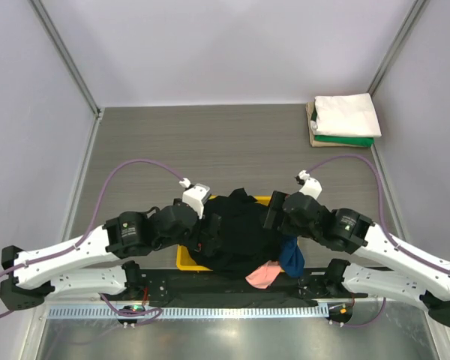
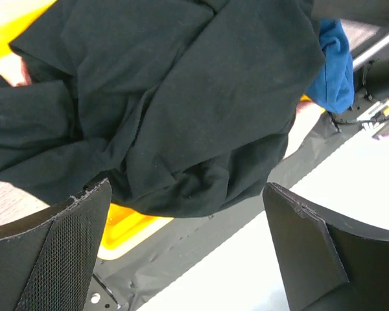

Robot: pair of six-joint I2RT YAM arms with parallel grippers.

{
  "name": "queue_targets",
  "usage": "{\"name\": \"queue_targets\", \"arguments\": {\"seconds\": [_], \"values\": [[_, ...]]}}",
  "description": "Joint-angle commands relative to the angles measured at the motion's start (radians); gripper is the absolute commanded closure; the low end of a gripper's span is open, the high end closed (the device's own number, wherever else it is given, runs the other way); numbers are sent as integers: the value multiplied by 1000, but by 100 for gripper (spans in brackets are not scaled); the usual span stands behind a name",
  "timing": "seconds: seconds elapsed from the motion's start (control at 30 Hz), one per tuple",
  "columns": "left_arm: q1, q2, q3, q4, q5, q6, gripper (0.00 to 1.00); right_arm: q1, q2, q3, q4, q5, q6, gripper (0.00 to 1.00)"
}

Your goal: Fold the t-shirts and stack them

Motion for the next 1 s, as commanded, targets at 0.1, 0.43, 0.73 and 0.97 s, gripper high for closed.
{"name": "queue_targets", "arguments": {"seconds": [0.1,0.43,0.73,0.97], "values": [[1,33,103,-115,-177,-14,0,40,72,34,39,-23,-35,0],[4,-88,17,-140,-316,-33,0,80,292,34,126,-60,-88,10],[4,-234,-66,-150,-333,-89,0,80,334,144,110,-26,-122,96],[4,-251,-50,-152,-329,-105,0,79,458,652,-163,110,-272,99]]}}
